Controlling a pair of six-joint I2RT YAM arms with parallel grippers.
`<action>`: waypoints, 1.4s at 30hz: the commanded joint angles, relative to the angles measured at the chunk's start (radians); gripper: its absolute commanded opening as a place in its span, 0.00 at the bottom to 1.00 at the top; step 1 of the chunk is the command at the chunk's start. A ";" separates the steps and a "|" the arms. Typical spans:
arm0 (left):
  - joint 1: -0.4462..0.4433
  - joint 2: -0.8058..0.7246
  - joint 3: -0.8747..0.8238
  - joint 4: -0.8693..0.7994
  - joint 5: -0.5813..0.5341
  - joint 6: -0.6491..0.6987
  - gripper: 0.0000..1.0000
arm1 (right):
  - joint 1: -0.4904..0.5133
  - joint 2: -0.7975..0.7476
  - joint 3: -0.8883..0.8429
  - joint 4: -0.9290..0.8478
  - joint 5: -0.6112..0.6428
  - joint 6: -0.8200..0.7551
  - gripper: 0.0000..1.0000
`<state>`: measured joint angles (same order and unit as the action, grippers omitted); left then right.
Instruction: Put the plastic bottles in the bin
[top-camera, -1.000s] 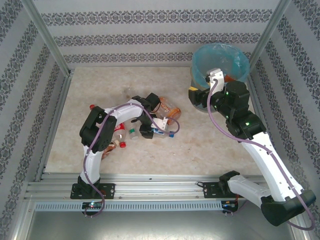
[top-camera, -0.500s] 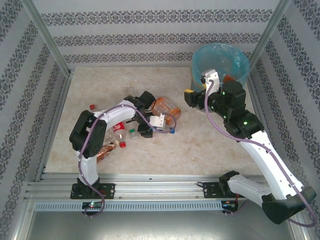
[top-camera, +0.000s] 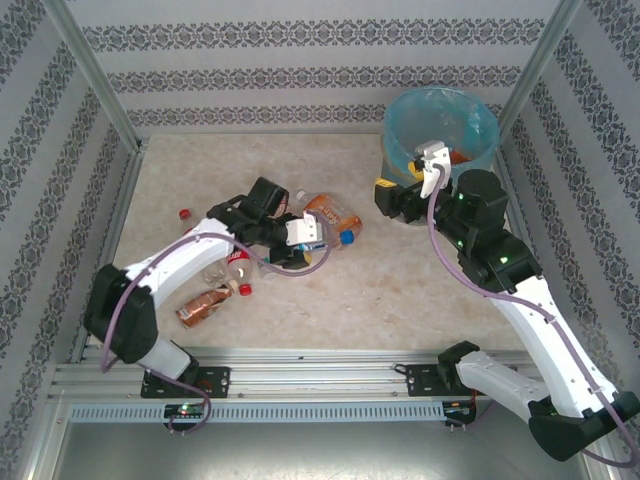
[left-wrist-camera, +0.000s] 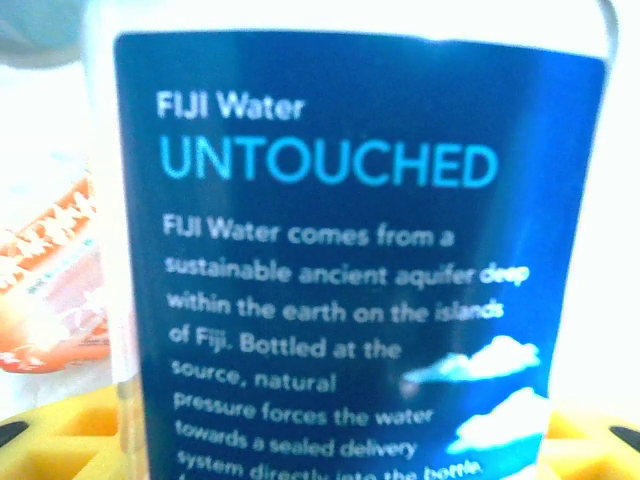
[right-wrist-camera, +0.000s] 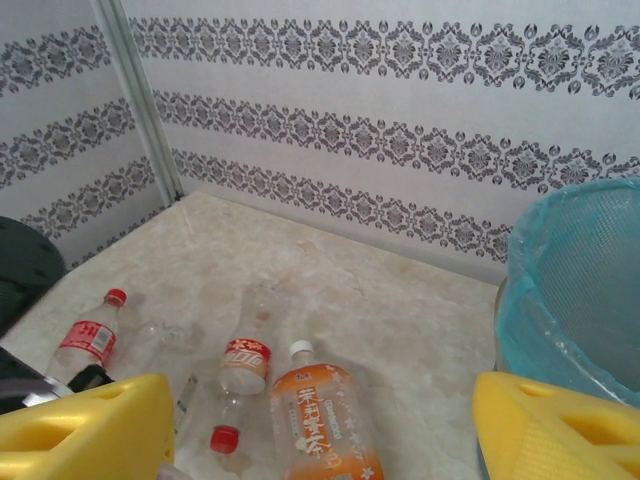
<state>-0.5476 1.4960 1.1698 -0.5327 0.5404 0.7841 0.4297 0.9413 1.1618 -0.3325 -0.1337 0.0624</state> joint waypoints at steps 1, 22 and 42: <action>0.010 -0.092 -0.054 0.167 0.071 -0.184 0.59 | 0.011 -0.025 -0.021 0.028 -0.014 0.040 0.79; 0.008 -0.432 -0.340 0.456 -0.089 -0.770 0.59 | 0.035 -0.025 -0.036 0.065 -0.110 0.133 0.76; 0.009 -0.425 -0.471 0.664 -0.076 -0.963 0.57 | 0.149 0.007 -0.062 0.104 -0.130 0.159 0.74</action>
<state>-0.5476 1.0721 0.7082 0.0395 0.4618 -0.1448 0.5636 0.9413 1.1072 -0.2726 -0.2527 0.2111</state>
